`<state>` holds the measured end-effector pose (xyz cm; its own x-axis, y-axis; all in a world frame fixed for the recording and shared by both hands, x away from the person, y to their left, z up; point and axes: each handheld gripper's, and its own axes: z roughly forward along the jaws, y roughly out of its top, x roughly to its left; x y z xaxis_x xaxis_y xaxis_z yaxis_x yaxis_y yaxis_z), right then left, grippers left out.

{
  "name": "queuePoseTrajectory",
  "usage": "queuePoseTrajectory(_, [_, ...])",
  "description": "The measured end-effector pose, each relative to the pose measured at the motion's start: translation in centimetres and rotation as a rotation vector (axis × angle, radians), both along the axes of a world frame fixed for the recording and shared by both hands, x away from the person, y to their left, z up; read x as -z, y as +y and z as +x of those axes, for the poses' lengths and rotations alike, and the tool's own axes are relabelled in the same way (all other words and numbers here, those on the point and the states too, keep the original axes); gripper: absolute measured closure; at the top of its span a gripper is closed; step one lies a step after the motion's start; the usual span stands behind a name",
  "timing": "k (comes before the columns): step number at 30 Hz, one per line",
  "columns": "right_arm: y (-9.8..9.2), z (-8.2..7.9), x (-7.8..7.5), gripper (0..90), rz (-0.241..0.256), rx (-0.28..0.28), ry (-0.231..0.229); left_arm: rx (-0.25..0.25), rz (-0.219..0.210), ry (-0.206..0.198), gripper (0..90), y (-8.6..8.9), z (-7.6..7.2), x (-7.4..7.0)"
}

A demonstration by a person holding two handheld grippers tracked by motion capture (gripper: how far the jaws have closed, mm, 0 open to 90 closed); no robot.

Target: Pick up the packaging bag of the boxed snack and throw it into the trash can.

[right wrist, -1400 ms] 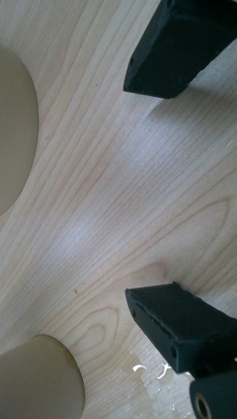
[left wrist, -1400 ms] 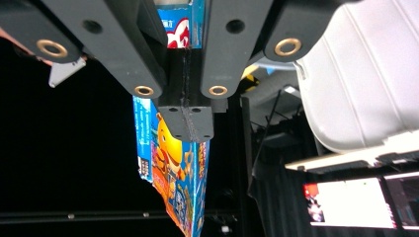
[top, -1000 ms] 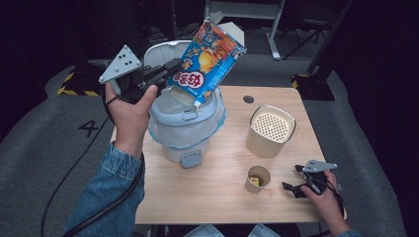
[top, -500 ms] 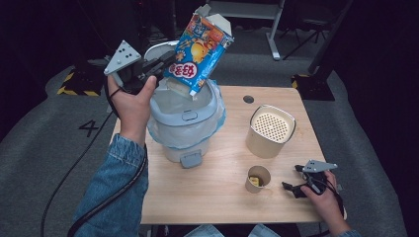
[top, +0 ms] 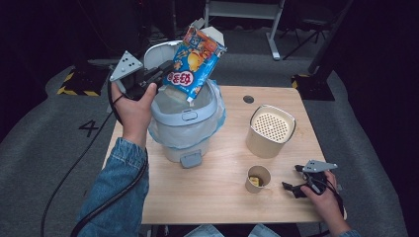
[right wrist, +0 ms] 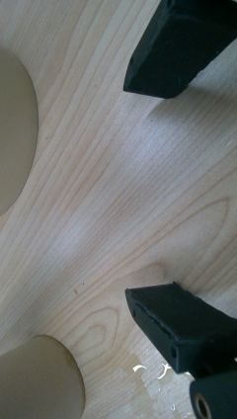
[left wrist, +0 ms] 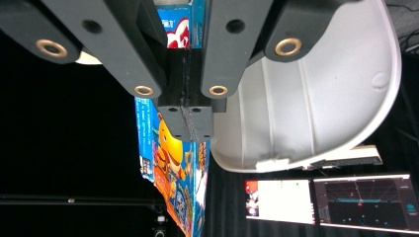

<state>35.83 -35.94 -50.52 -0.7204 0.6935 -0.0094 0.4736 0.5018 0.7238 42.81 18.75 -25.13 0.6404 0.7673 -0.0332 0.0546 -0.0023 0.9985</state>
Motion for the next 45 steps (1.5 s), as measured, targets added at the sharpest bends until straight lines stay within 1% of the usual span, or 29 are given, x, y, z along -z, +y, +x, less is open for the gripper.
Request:
queuePoseTrajectory(1, [0.0, 0.0, 0.0, 6.4, 0.000, 0.000, 0.000, 0.000, 0.000, 0.000, 89.6, 0.0, 0.0, 0.0])
queuePoseTrajectory(4, [0.0, 0.0, 0.0, 6.4, 0.000, 0.000, 0.000, -0.003, 0.022, 0.009, 89.6, -0.2, -0.1, 0.4])
queuePoseTrajectory(9, [0.0, 0.0, 0.0, 6.4, 0.000, 0.000, 0.000, -0.017, 0.037, 0.019, 89.6, -0.4, -0.1, 0.8])
queuePoseTrajectory(12, [0.0, 0.0, 0.0, 6.4, 0.000, 0.000, 0.000, -0.017, 0.037, 0.019, 89.6, -0.4, -0.1, 1.0])
queuePoseTrajectory(13, [0.0, 0.0, 0.0, 6.4, 0.000, 0.000, 0.000, -0.014, 0.030, 0.023, 89.6, -0.5, -0.1, 1.1])
queuePoseTrajectory(15, [0.0, 0.0, 0.0, 6.4, 0.000, 0.000, 0.000, 0.013, 0.025, 0.042, 88.9, -0.6, 0.1, 1.3])
queuePoseTrajectory(16, [0.0, 0.0, 0.0, 6.4, 0.000, 0.000, 0.000, 0.020, 0.030, 0.051, 84.7, -0.7, 0.1, 1.5])
queuePoseTrajectory(17, [0.0, 0.0, 0.0, 6.4, 0.000, 0.000, 0.000, -0.005, 0.039, 0.047, 56.2, -0.8, 0.1, 1.7])
queuePoseTrajectory(18, [0.0, 0.0, 0.0, 6.4, 0.000, 0.000, 0.000, -0.021, 0.034, 0.036, 48.0, -0.7, 0.1, 1.8])
queuePoseTrajectory(19, [0.0, 0.0, 0.0, 6.4, 0.000, 0.000, 0.000, -0.021, 0.034, 0.036, 39.2, -0.7, 0.1, 1.8])
queuePoseTrajectory(20, [0.0, 0.0, 0.0, 6.4, 0.000, 0.000, 0.000, -0.034, 0.034, 0.028, 39.2, -0.6, -0.1, 1.8])
queuePoseTrajectory(21, [0.0, 0.0, 0.0, 6.4, 0.000, 0.000, 0.000, -0.035, 0.037, 0.027, 36.1, -0.6, -0.3, 1.7])
queuePoseTrajectory(23, [0.0, 0.0, 0.0, 6.4, 0.000, 0.000, 0.000, -0.037, 0.068, 0.015, 35.7, -0.5, -1.1, 1.5])
queuePoseTrajectory(24, [0.0, 0.0, 0.0, 6.4, 0.000, 0.000, 0.000, -0.035, 0.075, 0.014, 35.1, -0.6, -1.4, 1.4])
queuePoseTrajectory(28, [0.0, 0.0, 0.0, 6.4, 0.000, 0.000, 0.000, -0.001, 0.126, 0.014, 33.8, -0.6, -3.1, 1.3])
queuePoseTrajectory(29, [0.0, 0.0, 0.0, 6.4, 0.000, 0.000, 0.000, 0.013, 0.136, 0.016, 33.7, -0.5, -3.5, 1.3])
queuePoseTrajectory(30, [0.0, 0.0, 0.0, 6.4, 0.000, 0.000, 0.000, 0.013, 0.136, 0.016, 33.5, -0.5, -3.5, 1.3])
queuePoseTrajectory(32, [0.0, 0.0, 0.0, 6.4, 0.000, 0.000, 0.000, 0.042, 0.157, 0.028, 33.2, -0.3, -4.5, 1.4])
queuePoseTrajectory(33, [0.0, 0.0, 0.0, 6.4, 0.000, 0.000, 0.000, 0.071, 0.170, 0.049, 33.3, -0.1, -5.1, 1.5])
queuePoseTrajectory(35, [0.0, 0.0, 0.0, 6.4, 0.000, 0.000, 0.000, 0.090, 0.189, 0.068, 33.1, 0.1, -5.6, 1.7])
queuePoseTrajectory(36, [0.0, 0.0, 0.0, 6.4, 0.000, 0.000, 0.000, 0.103, 0.192, 0.076, 33.0, 0.2, -5.9, 1.8])
queuePoseTrajectory(37, [0.0, 0.0, 0.0, 6.4, 0.000, 0.000, 0.000, 0.103, 0.192, 0.076, 32.7, 0.2, -5.9, 1.8])
queuePoseTrajectory(38, [0.0, 0.0, 0.0, 6.4, 0.000, 0.000, 0.000, 0.125, 0.195, 0.098, 32.5, 0.3, -6.4, 2.0])
queuePoseTrajectory(39, [0.0, 0.0, 0.0, 6.4, 0.000, 0.000, 0.000, 0.125, 0.195, 0.098, 32.1, 0.3, -6.4, 2.0])
queuePoseTrajectory(40, [0.0, 0.0, 0.0, 6.4, 0.000, 0.000, 0.001, 0.140, 0.210, 0.108, 31.7, 0.4, -7.1, 2.4])
queuePoseTrajectory(41, [0.0, 0.0, 0.0, 6.4, 0.000, 0.000, 0.001, 0.140, 0.210, 0.108, 31.5, 0.4, -7.1, 2.4])
queuePoseTrajectory(43, [0.0, 0.0, 0.0, 6.4, 0.000, 0.000, 0.001, 0.159, 0.217, 0.115, 31.1, 0.4, -8.1, 3.1])
queuePoseTrajectory(44, [0.0, 0.0, 0.0, 6.4, 0.000, 0.000, 0.001, 0.159, 0.217, 0.115, 31.0, 0.4, -8.1, 3.1])
queuePoseTrajectory(45, [0.0, 0.0, 0.0, 6.4, 0.000, 0.000, 0.001, 0.176, 0.215, 0.124, 30.8, 0.4, -8.7, 3.8])
